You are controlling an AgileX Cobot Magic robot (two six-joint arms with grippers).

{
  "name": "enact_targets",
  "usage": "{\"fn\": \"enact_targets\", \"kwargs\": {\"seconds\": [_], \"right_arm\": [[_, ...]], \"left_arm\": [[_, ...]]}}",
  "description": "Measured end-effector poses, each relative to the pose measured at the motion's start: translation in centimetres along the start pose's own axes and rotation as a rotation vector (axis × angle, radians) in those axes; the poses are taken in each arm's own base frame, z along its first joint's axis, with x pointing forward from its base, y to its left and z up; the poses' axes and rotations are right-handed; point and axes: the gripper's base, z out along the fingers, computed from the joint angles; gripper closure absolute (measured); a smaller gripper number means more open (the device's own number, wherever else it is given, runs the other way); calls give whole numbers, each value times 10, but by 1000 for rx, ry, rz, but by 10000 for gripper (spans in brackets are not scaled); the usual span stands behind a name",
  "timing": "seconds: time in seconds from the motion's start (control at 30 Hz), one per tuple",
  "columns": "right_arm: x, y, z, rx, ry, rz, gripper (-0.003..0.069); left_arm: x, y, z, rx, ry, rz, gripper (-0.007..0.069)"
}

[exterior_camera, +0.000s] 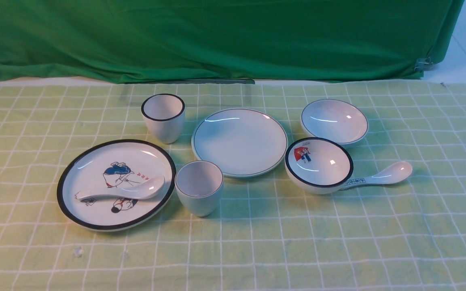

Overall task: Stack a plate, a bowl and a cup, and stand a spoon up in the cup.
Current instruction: Use the right arm to grab a blue rice bowl

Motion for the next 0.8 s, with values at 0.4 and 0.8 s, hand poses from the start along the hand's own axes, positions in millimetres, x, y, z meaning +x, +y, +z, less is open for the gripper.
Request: {"fn": "enact_targets", "kwargs": {"seconds": [0.4, 0.8], "right_arm": [[75, 2, 63, -19, 589, -114, 570], [116, 51, 65, -320, 912, -168, 624]], "left_arm": [[100, 14, 69, -78, 432, -133, 608], [183, 10, 107, -153, 1086, -86, 608]]}}
